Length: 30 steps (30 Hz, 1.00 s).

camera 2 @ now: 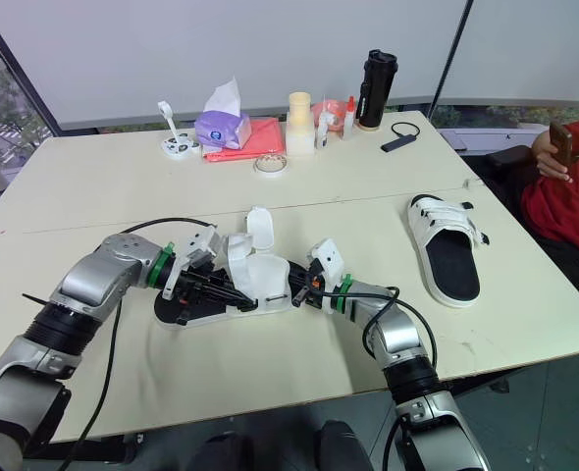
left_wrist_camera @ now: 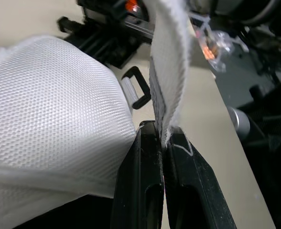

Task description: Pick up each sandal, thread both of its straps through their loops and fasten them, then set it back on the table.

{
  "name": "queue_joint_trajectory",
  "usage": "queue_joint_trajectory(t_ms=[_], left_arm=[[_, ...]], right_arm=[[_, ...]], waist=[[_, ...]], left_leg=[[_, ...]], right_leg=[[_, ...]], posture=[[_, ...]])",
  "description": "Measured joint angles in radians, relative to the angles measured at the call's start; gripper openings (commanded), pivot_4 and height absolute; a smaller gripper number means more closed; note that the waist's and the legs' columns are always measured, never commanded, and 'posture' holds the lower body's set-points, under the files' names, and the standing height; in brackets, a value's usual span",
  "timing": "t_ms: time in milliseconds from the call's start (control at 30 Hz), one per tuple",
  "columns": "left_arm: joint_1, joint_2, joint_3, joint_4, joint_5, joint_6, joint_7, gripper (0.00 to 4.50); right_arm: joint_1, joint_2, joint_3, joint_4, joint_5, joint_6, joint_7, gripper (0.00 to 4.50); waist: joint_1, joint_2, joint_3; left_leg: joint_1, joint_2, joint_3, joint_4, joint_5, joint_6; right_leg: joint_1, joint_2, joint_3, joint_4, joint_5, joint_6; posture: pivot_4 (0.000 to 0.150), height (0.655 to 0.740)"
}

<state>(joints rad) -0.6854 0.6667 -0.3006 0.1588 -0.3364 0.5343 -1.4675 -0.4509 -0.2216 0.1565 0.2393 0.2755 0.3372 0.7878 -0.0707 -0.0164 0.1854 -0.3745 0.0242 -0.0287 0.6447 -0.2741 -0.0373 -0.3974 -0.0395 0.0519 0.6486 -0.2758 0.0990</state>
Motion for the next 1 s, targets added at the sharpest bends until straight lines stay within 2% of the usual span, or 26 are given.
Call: queue_joint_trajectory(t_ms=[33,133,267,500,633,700,800,933,1000], left_arm=[[-0.007,0.003,-0.004,0.005,0.006,-0.005,-0.012,0.12],[-0.031,0.016,-0.009,0.022,0.02,-0.012,-0.042,0.92],[-0.034,0.02,-0.009,0.027,0.021,-0.009,-0.059,2.73],[-0.034,0.011,0.071,0.022,-0.065,0.127,-0.022,2.73],[-0.026,0.003,0.124,-0.001,-0.105,0.184,0.029,2.73],[-0.009,-0.033,0.174,-0.017,-0.135,0.209,0.091,2.73],[0.02,-0.077,0.202,-0.047,-0.156,0.226,0.168,1.92],[0.053,-0.077,0.199,-0.086,-0.156,0.228,0.196,0.03],[0.071,-0.054,0.173,-0.111,-0.146,0.218,0.191,0.01]], right_arm=[[0.0,0.0,0.0,0.0,0.0,0.0,0.0,0.0],[0.0,0.002,0.0,0.0,0.0,0.0,-0.001,0.0],[0.001,0.006,0.0,0.0,0.0,0.0,-0.004,0.0],[0.001,0.01,0.003,0.0,0.0,0.0,-0.007,0.0],[0.001,0.01,0.003,-0.001,0.0,0.0,-0.007,0.0],[0.001,0.01,0.003,0.001,0.0,0.0,-0.007,0.0],[-0.002,0.012,0.004,0.003,0.0,0.0,-0.007,0.0],[-0.003,0.013,0.005,0.004,0.0,0.0,-0.006,0.0],[-0.003,0.012,0.006,0.004,0.0,0.0,-0.006,0.0]], waist=[[0.0,0.0,0.0],[0.0,0.0,0.0],[0.0,0.0,0.0],[0.001,0.0,0.0],[0.001,0.0,0.0],[0.002,0.0,0.0],[0.001,0.0,0.0],[0.001,0.0,0.0],[0.0,0.0,0.0]], left_leg=[[0.0,0.0,0.0,0.0,0.0,0.0],[0.0,0.001,0.001,0.0,0.0,0.0],[-0.001,0.003,0.001,0.0,0.0,0.0],[-0.001,0.007,0.0,0.0,0.0,0.0],[-0.001,0.007,0.0,0.0,0.0,0.0],[0.0,0.007,0.0,0.0,0.0,0.0],[0.0,0.008,0.0,0.0,0.0,0.0],[0.0,0.008,0.0,0.0,0.0,0.0],[0.0,0.008,0.0,0.0,0.0,0.0]], right_leg=[[0.0,0.0,0.0,0.0,0.0,0.0],[0.0,0.001,0.0,0.0,0.0,0.0],[0.0,0.004,0.0,0.0,0.0,-0.001],[-0.001,0.009,0.0,0.0,-0.001,-0.003],[-0.001,0.009,0.0,0.0,-0.001,-0.003],[-0.001,0.009,0.0,0.0,-0.001,-0.003],[-0.001,0.009,0.0,0.0,0.0,-0.004],[-0.001,0.01,0.0,0.0,0.0,-0.004],[-0.001,0.01,0.001,0.0,0.0,-0.004]], posture=[[0.15,0.74],[0.15,0.74],[0.15,0.74],[0.15,0.74],[0.15,0.74],[0.15,0.74],[0.15,0.74],[0.15,0.74],[0.15,0.74]])
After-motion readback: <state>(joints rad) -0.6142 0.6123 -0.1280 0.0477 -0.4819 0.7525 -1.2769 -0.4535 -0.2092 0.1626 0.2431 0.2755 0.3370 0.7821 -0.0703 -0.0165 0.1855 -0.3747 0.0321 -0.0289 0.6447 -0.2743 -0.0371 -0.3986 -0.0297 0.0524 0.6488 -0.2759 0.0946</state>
